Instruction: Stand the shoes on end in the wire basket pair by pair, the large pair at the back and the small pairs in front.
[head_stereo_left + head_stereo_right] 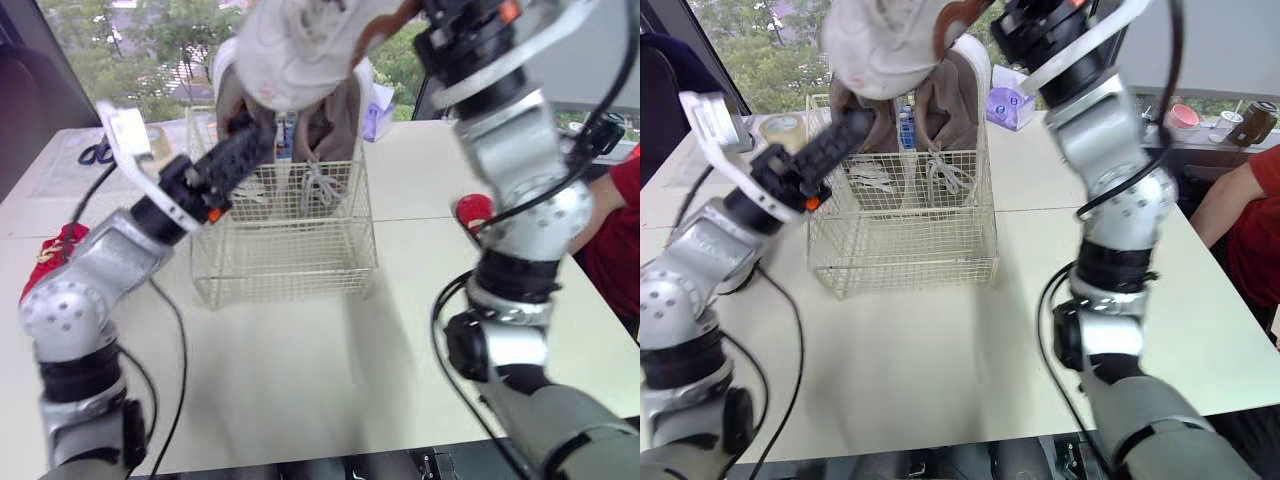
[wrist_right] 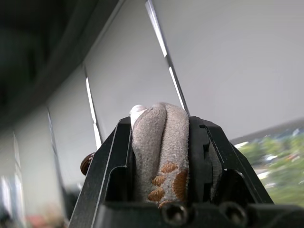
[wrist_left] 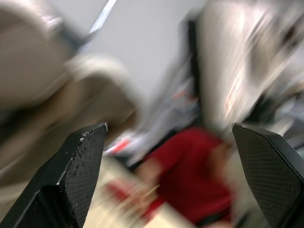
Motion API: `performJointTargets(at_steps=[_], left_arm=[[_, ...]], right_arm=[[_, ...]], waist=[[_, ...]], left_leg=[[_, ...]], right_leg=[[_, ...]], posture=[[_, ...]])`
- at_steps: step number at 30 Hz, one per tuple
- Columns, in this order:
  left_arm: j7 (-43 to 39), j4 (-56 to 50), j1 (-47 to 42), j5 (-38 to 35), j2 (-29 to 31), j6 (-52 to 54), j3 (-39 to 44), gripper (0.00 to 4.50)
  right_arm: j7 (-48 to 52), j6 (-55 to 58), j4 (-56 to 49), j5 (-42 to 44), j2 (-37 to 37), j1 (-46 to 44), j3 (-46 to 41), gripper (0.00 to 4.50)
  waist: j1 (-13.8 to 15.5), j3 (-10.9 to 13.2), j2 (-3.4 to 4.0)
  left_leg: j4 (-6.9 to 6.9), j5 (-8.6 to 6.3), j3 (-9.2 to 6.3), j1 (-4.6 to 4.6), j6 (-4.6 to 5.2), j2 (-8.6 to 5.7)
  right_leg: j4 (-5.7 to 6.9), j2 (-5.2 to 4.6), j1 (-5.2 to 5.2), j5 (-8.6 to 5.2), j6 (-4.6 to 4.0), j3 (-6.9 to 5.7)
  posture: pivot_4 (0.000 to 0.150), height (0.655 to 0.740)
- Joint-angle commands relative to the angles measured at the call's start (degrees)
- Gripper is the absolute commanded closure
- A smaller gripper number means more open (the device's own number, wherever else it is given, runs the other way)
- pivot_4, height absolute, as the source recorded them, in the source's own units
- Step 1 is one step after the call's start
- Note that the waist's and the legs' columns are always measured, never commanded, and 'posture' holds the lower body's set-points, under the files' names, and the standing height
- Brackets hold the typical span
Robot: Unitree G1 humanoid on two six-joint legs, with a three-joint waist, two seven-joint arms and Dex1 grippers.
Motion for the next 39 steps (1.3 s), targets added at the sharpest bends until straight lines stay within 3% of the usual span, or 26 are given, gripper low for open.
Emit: performJointTargets(at_steps=[1,8,23,30,35,39], left_arm=[[0.2,-6.6,4.0,1.5,5.2,0.2,3.2,0.04],[0.8,-11.2,16.7,-4.2,9.9,-0.5,9.4,0.04],[2.3,-12.1,22.8,-5.9,13.7,-2.7,11.6,0.04],[1.1,-11.5,23.6,-5.5,14.7,-2.7,11.0,0.00],[-2.6,-8.1,24.8,-4.7,17.0,-1.6,13.0,0.00],[-5.9,-0.2,25.4,-2.4,20.8,-0.4,17.7,0.00]], right_arm=[[18.6,-4.5,5.8,-10.0,-7.8,-2.1,4.9,3.22],[40.1,-14.7,16.1,-22.9,-9.5,-3.6,13.4,3.22],[54.2,-29.7,40.9,-37.5,-1.9,-3.7,17.4,3.22],[55.6,-29.9,41.9,-38.8,-3.1,-4.4,15.3,0.03],[54.9,-19.0,29.4,-35.0,-6.9,-0.8,13.1,0.03],[49.7,-4.0,14.1,-26.4,-11.0,2.5,8.6,0.03]], waist=[[-0.2,0.0,0.00],[-0.5,0.1,0.26],[-0.3,0.2,0.33],[-0.4,0.2,0.40],[-0.2,0.3,0.46],[-0.3,0.3,0.48]], left_leg=[[-0.01,-0.01,0.01,0.00,0.01,-0.01],[-0.15,0.00,0.12,0.04,-0.01,0.27],[-0.16,0.01,0.19,-0.05,-0.09,0.35],[-0.22,0.01,0.21,-0.05,-0.11,0.35],[-0.24,0.01,0.20,-0.05,-0.12,0.36],[-0.31,0.00,0.22,-0.05,-0.12,0.38]], right_leg=[[-0.06,0.00,0.00,0.00,0.00,0.01],[-0.16,0.18,-0.10,0.01,0.01,0.03],[-0.52,0.12,-0.04,0.15,-0.23,0.01],[-0.57,0.13,-0.05,0.15,-0.22,0.01],[-0.58,0.12,-0.07,0.15,-0.22,0.01],[-0.62,0.11,-0.08,0.15,-0.23,0.00]], posture=[[0.150,0.7400],[0.150,0.7400],[0.150,0.7400],[0.150,0.7400],[0.150,0.7400],[0.150,0.7400]])
